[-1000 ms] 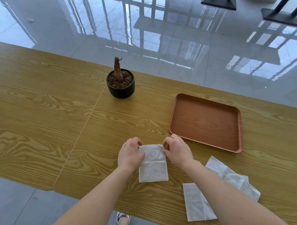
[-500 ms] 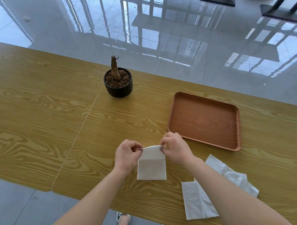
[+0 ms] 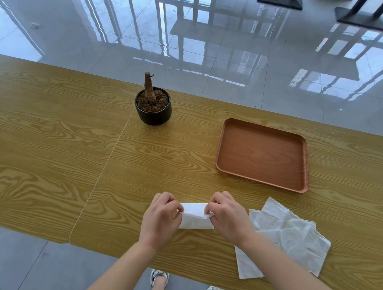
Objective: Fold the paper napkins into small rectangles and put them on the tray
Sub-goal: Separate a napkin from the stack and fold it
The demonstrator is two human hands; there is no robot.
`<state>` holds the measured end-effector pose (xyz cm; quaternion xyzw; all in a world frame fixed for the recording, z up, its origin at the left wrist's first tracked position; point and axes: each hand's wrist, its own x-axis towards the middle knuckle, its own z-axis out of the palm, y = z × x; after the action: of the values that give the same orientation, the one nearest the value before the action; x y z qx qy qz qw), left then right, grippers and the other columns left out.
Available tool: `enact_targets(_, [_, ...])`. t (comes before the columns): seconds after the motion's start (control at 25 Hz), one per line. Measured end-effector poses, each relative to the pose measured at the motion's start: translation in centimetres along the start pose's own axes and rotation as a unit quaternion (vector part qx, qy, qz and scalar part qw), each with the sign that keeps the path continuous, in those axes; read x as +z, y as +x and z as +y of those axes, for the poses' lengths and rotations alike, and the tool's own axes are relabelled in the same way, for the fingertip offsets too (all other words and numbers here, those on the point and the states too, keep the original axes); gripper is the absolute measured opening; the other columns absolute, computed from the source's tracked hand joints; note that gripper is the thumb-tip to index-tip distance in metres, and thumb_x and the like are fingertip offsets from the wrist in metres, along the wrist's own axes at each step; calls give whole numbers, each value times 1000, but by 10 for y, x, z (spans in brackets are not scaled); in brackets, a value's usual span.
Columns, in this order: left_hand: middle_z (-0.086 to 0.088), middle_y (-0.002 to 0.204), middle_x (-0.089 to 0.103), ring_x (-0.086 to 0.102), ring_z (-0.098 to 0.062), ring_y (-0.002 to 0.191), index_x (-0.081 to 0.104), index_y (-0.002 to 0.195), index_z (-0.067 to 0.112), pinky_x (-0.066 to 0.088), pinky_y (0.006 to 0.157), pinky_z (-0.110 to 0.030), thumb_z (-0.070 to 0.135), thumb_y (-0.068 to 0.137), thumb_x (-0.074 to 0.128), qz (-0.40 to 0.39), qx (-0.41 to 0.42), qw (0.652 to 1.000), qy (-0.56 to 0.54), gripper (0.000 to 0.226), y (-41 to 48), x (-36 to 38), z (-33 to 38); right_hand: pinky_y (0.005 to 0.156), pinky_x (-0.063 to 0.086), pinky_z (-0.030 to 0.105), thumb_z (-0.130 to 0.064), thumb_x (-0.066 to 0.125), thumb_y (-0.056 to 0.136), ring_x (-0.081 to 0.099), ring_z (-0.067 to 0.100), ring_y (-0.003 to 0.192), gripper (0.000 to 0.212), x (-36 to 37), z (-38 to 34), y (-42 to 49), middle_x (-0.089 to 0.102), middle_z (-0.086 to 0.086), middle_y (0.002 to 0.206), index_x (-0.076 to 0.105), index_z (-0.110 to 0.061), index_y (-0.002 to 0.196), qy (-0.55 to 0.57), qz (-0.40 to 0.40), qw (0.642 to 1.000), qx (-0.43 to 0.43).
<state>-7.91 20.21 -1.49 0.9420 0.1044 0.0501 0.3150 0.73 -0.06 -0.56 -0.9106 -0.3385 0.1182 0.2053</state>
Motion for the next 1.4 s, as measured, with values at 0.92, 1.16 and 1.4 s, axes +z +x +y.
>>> enact_targets(0.92, [1, 65, 49, 47, -23, 60, 57, 60, 18, 43, 49, -36, 12, 65, 84, -69, 103, 973, 193, 29, -25, 15, -3, 80, 50, 29, -32, 63, 94, 49, 12, 99, 11, 11, 11, 9, 55, -10, 98, 68, -23, 96, 18, -67, 991, 111])
enact_targets(1.16, [3, 65, 57, 52, -21, 63, 67, 70, 18, 47, 52, -35, 11, 74, 79, -45, -1, 989, 143, 15, -13, 14, 11, 71, 53, 32, -31, 66, 88, 58, 12, 80, 11, 15, -1, -9, 63, -10, 81, 65, -24, 80, 40, -48, 973, 220])
enact_targets(1.4, [14, 78, 55, 55, -9, 76, 56, 80, 33, 40, 65, -25, 56, 81, 68, -75, -221, 972, -14, 25, -52, 36, 39, 63, 45, 29, -46, 59, 83, 65, 17, 85, 21, 31, -23, -22, 70, -11, 82, 68, -28, 78, 38, -49, 938, 342])
